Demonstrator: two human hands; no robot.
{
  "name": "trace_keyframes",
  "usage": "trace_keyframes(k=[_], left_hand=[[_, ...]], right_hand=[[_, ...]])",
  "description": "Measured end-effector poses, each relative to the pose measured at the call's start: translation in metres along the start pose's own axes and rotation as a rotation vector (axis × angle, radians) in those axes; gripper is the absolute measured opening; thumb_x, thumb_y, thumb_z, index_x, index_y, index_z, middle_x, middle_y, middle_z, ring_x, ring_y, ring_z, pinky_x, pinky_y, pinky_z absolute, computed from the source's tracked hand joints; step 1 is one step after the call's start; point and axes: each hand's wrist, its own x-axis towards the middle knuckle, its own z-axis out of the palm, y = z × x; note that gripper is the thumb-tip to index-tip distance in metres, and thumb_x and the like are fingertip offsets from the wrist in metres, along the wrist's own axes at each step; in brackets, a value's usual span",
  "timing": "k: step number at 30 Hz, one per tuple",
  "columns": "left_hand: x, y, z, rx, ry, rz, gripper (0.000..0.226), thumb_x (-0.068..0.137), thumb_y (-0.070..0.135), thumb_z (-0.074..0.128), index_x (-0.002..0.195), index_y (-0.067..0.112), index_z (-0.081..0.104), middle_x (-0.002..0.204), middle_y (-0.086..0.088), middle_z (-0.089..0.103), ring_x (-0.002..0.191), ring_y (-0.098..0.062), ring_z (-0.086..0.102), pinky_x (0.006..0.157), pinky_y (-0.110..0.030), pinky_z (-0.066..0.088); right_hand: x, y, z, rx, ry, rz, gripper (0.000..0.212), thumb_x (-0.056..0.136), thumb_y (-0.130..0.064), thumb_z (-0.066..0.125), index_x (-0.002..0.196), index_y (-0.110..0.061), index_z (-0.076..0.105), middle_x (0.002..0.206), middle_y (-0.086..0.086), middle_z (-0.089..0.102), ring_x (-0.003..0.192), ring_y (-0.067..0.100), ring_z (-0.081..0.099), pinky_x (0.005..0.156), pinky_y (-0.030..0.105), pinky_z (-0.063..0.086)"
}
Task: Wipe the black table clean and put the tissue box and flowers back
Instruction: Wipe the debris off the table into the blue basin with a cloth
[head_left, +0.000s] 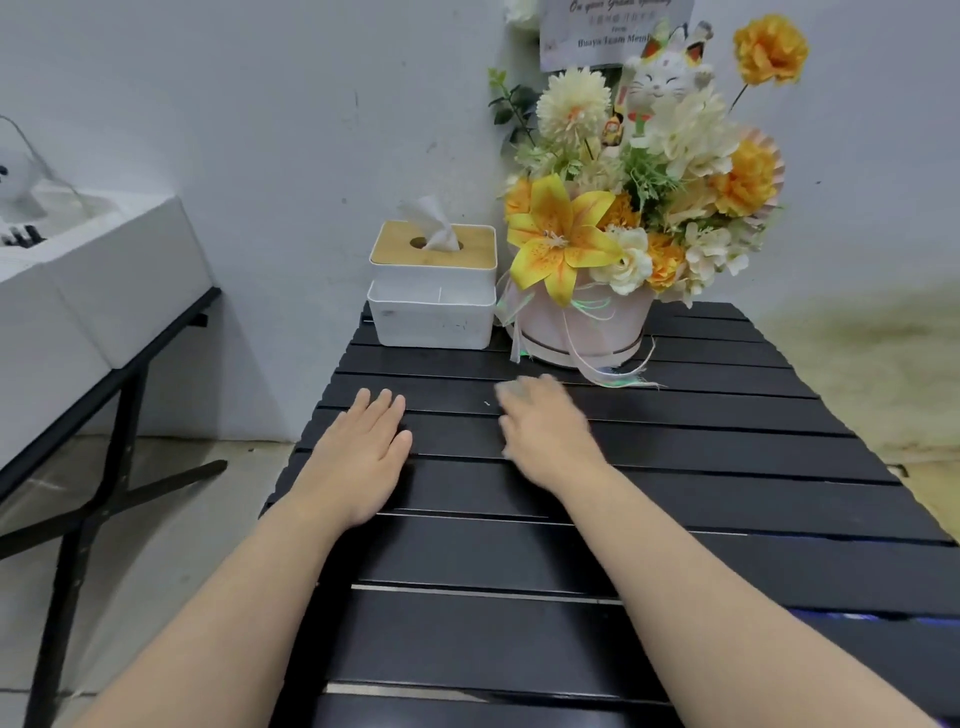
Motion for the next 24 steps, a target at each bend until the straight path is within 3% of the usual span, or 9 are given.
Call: trace_keyframes(k=[3,5,8,11,14,17,20,22,24], left_hand=[[-0.04,-0.019,-0.011,0.024,0.059,-0.035,0.052,0.098,0.034,0.02,0.147,0.02,0.009,0.157,0.008,0.001,0.144,-0.008,-0.009,0.116,-0.024,-0.005],[-0.07,-0.033,-0.013,0.043,0.062,-0.053,0.057,0.095,0.044,0.013,0.147,0.021,0.008,0.155,0.013,-0.002,0.14,-0.001,-0.013,0.114,-0.02,-0.008],[-0.092,-0.046,-0.008,0.045,0.045,-0.077,0.081,0.074,0.06,-0.005,0.146,0.025,0.005,0.147,0.021,-0.009,0.131,0.007,-0.017,0.109,-0.016,-0.01],[-0.093,-0.049,-0.003,0.037,0.057,-0.085,0.086,0.07,0.061,-0.006,0.146,0.025,0.006,0.146,0.021,-0.011,0.131,0.007,-0.018,0.108,-0.015,-0.011],[-0.093,-0.049,-0.002,0.026,0.077,-0.066,0.081,0.075,0.06,-0.002,0.147,0.024,0.008,0.148,0.019,-0.009,0.132,0.007,-0.017,0.108,-0.014,-0.012],[-0.093,-0.048,-0.003,-0.016,0.076,-0.072,0.056,0.095,0.044,0.015,0.147,0.024,0.008,0.154,0.015,-0.005,0.131,0.008,-0.015,0.107,-0.013,-0.011],[-0.092,-0.048,-0.003,-0.033,0.083,-0.071,0.052,0.098,0.036,0.021,0.147,0.024,0.007,0.153,0.016,-0.006,0.133,0.007,-0.014,0.109,-0.015,-0.01],[-0.092,-0.05,-0.003,-0.029,0.067,-0.071,0.052,0.098,0.035,0.021,0.147,0.024,0.007,0.156,0.012,-0.005,0.139,0.002,-0.013,0.112,-0.018,-0.007],[-0.091,-0.05,-0.002,-0.039,0.057,-0.082,0.052,0.098,0.034,0.022,0.147,0.023,0.008,0.157,0.01,-0.005,0.143,-0.003,-0.011,0.115,-0.021,-0.004]], right_hand=[[0.044,-0.026,0.017,0.042,-0.116,-0.23,0.042,0.091,-0.018,0.053,0.133,-0.011,0.048,0.138,0.015,0.043,0.127,0.035,0.034,0.103,0.049,0.033],[0.07,-0.033,0.023,0.047,-0.131,-0.166,0.043,0.09,-0.021,0.056,0.132,-0.013,0.049,0.137,0.013,0.044,0.127,0.033,0.036,0.102,0.046,0.035],[0.082,-0.063,0.028,0.104,-0.139,-0.128,0.033,0.092,-0.019,0.049,0.122,-0.009,0.055,0.127,0.01,0.051,0.122,0.031,0.042,0.099,0.042,0.038],[0.051,-0.096,0.022,0.284,-0.243,-0.443,0.035,0.094,-0.012,0.047,0.127,-0.009,0.055,0.133,0.008,0.051,0.125,0.024,0.039,0.108,0.036,0.027],[0.023,-0.081,0.012,0.34,-0.259,-0.704,0.039,0.098,-0.015,0.041,0.136,-0.012,0.046,0.141,0.01,0.045,0.132,0.023,0.033,0.114,0.03,0.015],[0.054,-0.052,0.018,0.179,-0.232,-0.481,0.043,0.1,-0.031,0.032,0.141,-0.025,0.039,0.15,0.006,0.033,0.138,0.022,0.024,0.114,0.04,0.021],[0.079,-0.051,0.018,0.126,-0.207,-0.15,0.044,0.1,-0.026,0.036,0.143,-0.023,0.035,0.15,0.009,0.029,0.137,0.025,0.023,0.112,0.038,0.023],[0.067,-0.067,0.015,0.112,-0.213,-0.196,0.044,0.098,-0.021,0.039,0.142,-0.017,0.036,0.147,0.009,0.033,0.134,0.025,0.027,0.111,0.036,0.022],[0.03,-0.078,0.01,0.188,-0.221,-0.389,0.044,0.098,-0.019,0.039,0.142,-0.015,0.038,0.145,0.009,0.036,0.135,0.026,0.027,0.114,0.033,0.016]])
